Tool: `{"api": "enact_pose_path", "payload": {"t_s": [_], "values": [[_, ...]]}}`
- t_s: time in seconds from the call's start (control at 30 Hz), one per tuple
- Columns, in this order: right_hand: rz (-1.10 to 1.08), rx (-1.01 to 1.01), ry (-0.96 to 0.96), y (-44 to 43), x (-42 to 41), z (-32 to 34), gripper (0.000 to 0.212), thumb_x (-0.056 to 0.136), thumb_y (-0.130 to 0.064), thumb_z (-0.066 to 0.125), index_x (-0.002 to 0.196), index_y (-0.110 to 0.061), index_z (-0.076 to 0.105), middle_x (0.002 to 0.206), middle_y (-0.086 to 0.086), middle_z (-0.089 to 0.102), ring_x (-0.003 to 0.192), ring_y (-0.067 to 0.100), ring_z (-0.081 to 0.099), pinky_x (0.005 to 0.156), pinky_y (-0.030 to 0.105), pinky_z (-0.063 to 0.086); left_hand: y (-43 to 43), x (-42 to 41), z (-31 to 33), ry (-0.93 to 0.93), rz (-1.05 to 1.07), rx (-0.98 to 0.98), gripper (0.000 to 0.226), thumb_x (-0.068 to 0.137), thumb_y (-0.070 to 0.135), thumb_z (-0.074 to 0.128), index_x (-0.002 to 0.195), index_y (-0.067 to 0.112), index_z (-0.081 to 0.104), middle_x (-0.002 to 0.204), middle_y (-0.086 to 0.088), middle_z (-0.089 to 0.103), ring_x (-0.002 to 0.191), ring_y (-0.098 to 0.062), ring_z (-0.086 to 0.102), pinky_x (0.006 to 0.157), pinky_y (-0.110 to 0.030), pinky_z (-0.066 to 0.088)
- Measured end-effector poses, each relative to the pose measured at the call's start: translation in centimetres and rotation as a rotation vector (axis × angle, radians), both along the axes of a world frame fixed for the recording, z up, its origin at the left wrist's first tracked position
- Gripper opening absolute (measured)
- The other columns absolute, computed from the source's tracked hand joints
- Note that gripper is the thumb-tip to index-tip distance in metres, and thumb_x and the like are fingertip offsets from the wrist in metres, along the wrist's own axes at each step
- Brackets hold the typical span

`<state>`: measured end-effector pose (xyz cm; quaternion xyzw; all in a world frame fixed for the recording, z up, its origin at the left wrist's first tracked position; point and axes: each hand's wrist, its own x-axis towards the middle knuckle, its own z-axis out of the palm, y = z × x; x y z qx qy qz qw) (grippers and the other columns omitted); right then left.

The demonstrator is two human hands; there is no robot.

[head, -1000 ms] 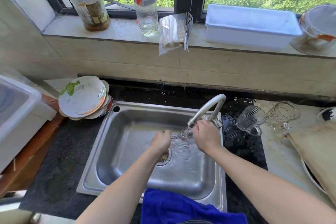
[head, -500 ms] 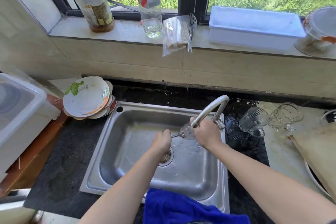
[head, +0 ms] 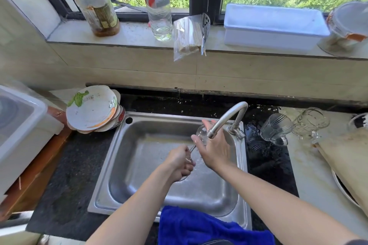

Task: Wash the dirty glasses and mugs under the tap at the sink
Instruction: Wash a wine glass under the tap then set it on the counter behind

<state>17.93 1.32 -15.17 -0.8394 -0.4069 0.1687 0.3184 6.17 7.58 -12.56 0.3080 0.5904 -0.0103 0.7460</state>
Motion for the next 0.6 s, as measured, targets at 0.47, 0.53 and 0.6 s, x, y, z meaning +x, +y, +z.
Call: {"api": "enact_pose_path", "payload": {"t_s": [0.47, 0.53, 0.6], "values": [[-0.978, 0.307, 1.56, 3.3, 2.6, 1.5, 0.058, 0.095, -0.059, 0.041, 0.115, -0.007, 0.057, 0.123, 0.013, 0.064, 0.109, 0.034, 0.064, 0.093, 0.042, 0.051, -3.2, -1.0, -1.3, 0.072, -0.232, 0.647, 0.016, 0.089, 0.02, 0.04, 0.074, 0.014, 0.039, 0.066, -0.005, 0.048, 0.053, -0.015, 0.042, 0.05, -0.03, 0.031], [-0.962, 0.303, 1.614, 2.9, 1.6, 1.7, 0.063, 0.093, -0.065, 0.037, 0.1, -0.007, 0.06, 0.094, 0.013, 0.07, 0.081, 0.03, 0.066, 0.072, 0.035, 0.053, -3.2, -1.2, -1.4, 0.142, -0.326, 0.825, 0.013, 0.092, 0.023, 0.041, 0.085, 0.011, 0.04, 0.073, -0.006, 0.052, 0.067, -0.023, 0.049, 0.061, -0.037, 0.038], [-0.919, 0.266, 1.732, 2.4, 1.3, 1.7, 0.063, 0.091, -0.066, 0.037, 0.097, -0.008, 0.061, 0.087, 0.013, 0.067, 0.08, 0.028, 0.062, 0.075, 0.033, 0.052, -3.0, -1.6, -1.4, 0.162, -0.366, 0.9, 0.015, 0.093, 0.023, 0.042, 0.09, 0.008, 0.04, 0.077, -0.01, 0.055, 0.076, -0.033, 0.054, 0.069, -0.043, 0.043]]}}
